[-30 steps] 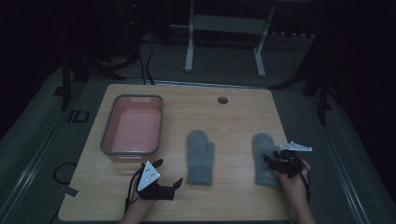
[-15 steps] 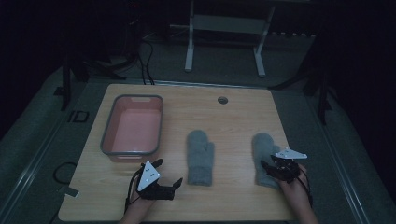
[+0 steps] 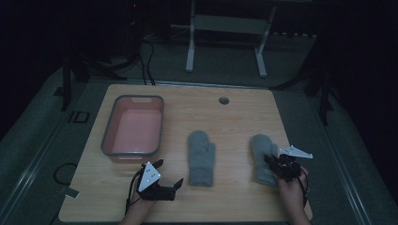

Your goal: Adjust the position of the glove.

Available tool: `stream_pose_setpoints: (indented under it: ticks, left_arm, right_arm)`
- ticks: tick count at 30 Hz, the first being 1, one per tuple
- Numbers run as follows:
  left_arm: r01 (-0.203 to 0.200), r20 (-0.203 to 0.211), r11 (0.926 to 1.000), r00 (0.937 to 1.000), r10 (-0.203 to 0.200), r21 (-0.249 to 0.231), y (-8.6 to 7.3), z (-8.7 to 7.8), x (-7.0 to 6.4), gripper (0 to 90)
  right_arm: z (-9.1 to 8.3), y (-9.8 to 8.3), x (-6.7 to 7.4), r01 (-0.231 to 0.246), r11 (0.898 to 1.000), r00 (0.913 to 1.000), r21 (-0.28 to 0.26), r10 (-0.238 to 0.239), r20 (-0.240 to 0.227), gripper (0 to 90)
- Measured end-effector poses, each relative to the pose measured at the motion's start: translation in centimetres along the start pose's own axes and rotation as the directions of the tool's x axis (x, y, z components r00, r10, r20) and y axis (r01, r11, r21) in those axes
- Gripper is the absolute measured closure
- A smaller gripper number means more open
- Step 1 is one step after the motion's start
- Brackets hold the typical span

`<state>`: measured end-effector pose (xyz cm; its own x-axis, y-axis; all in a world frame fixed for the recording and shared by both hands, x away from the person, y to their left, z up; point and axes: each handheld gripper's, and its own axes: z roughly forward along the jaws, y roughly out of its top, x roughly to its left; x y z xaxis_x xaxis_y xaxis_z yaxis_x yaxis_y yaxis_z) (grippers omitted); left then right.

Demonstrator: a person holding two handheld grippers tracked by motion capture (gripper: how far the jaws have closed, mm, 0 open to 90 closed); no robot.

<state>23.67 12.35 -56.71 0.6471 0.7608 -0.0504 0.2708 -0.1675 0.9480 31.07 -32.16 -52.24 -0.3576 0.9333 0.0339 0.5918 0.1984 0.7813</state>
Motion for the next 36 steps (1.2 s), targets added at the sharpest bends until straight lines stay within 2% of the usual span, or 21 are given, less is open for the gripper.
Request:
stream_pose_setpoints:
  ticks: [5, 8, 13, 19, 25, 28, 32, 34, 36]
  left_arm:
    - [0.001, -0.003, 1.0000, 1.0000, -0.001, -0.001, 0.0, -0.1, 0.0, 0.7]
    - [0.002, -0.002, 1.0000, 1.0000, -0.002, -0.002, 0.0, -0.1, 0.0, 0.7]
    - [-0.004, -0.002, 1.0000, 1.0000, 0.004, -0.002, 0.1, -0.2, 0.1, 0.7]
    - [-0.003, -0.005, 1.0000, 1.0000, 0.003, -0.002, 0.1, -0.2, 0.1, 0.7]
    - [-0.005, -0.007, 1.0000, 1.0000, 0.005, -0.005, 0.1, -0.3, 0.1, 0.7]
    - [-0.002, -0.005, 1.0000, 1.0000, 0.002, -0.008, 0.1, -0.3, 0.1, 0.7]
    - [-0.006, -0.001, 0.9999, 1.0000, 0.006, -0.009, 0.1, -0.4, 0.1, 0.7]
    - [-0.005, 0.000, 0.9999, 1.0000, 0.005, -0.010, 0.2, -0.4, 0.1, 0.7]
    - [-0.004, 0.002, 0.9999, 1.0000, 0.004, -0.010, 0.2, -0.4, 0.1, 0.7]
  right_arm:
    - [-1.1, 2.2, 1.8, -0.026, 0.998, 0.9996, -0.051, 0.025, -0.015, 80.2]
    - [-1.7, 3.5, 3.6, 0.002, 0.997, 0.9999, -0.072, -0.003, -0.011, 80.4]
    - [-2.0, 5.4, 6.3, 0.025, 0.995, 0.9986, -0.097, -0.029, -0.045, 80.4]
    - [-1.9, 7.3, 9.8, 0.017, 0.989, 0.9931, -0.146, -0.033, -0.113, 80.3]
    - [-0.4, 8.0, 13.6, 0.021, 0.990, 0.9833, -0.138, -0.045, -0.176, 80.3]
    - [0.2, 8.1, 15.2, 0.027, 0.991, 0.9804, -0.132, -0.052, -0.190, 80.3]
    - [1.0, 8.0, 16.9, 0.028, 0.993, 0.9744, -0.115, -0.053, -0.219, 80.2]
    - [1.5, 7.9, 17.7, 0.043, 0.994, 0.9755, -0.103, -0.064, -0.210, 80.2]
    - [1.9, 7.8, 18.2, 0.030, 0.996, 0.9731, -0.087, -0.049, -0.225, 80.2]
